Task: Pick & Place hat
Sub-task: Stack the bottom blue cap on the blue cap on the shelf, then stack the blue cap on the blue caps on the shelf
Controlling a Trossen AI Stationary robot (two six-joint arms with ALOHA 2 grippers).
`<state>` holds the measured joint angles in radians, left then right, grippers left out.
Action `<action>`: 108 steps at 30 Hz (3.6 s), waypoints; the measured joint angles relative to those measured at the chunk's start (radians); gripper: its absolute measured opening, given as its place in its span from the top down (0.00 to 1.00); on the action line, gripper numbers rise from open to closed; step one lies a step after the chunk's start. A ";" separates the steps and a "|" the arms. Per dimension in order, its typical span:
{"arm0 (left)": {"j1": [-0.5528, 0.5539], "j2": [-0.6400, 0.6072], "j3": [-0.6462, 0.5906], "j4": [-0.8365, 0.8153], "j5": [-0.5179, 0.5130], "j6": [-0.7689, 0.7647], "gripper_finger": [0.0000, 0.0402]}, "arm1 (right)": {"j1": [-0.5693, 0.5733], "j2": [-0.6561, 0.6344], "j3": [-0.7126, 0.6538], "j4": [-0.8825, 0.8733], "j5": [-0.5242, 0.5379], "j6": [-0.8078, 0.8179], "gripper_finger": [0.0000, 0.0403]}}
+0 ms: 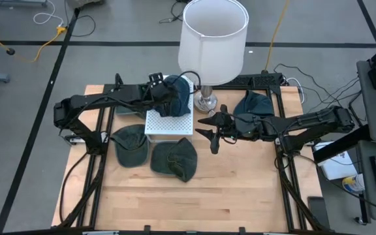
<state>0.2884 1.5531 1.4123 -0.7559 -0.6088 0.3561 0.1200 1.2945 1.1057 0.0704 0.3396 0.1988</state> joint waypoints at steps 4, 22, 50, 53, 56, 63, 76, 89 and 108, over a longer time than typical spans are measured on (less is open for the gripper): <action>-0.010 -0.034 0.019 0.028 -0.013 -0.028 0.69 | -0.004 0.015 0.000 -0.009 0.065 -0.094 0.58; -0.073 -0.308 0.004 0.030 0.520 -0.179 0.69 | -0.076 0.380 0.000 0.328 0.211 -0.074 0.58; -0.081 -0.671 -0.192 0.097 0.589 -0.334 0.76 | -0.298 0.541 0.031 0.433 0.207 -0.065 0.58; -0.081 -0.673 -0.192 0.096 0.589 -0.332 0.76 | -0.291 0.541 0.031 0.418 0.213 -0.067 0.58; -0.081 -0.672 -0.192 0.093 0.604 -0.332 0.76 | -0.268 0.508 0.028 0.386 0.242 -0.107 0.58; -0.081 -0.672 -0.192 0.094 0.632 -0.353 0.76 | -0.204 0.351 0.030 0.111 0.262 -0.078 0.58; -0.081 -0.670 -0.192 0.123 0.635 -0.462 0.76 | -0.116 -0.009 -0.010 -0.602 0.258 0.627 0.58; -0.081 -0.670 -0.192 0.185 0.680 -0.523 0.71 | -0.041 -0.315 -0.425 -0.704 0.259 1.485 0.58; -0.078 -0.670 -0.192 0.178 0.741 -0.628 0.32 | -0.079 -0.640 -0.760 -0.707 0.254 1.768 0.58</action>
<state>0.2108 0.8833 1.2205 -0.5784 0.1318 -0.2718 0.0410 0.6544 0.3453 -0.6367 0.5932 1.9669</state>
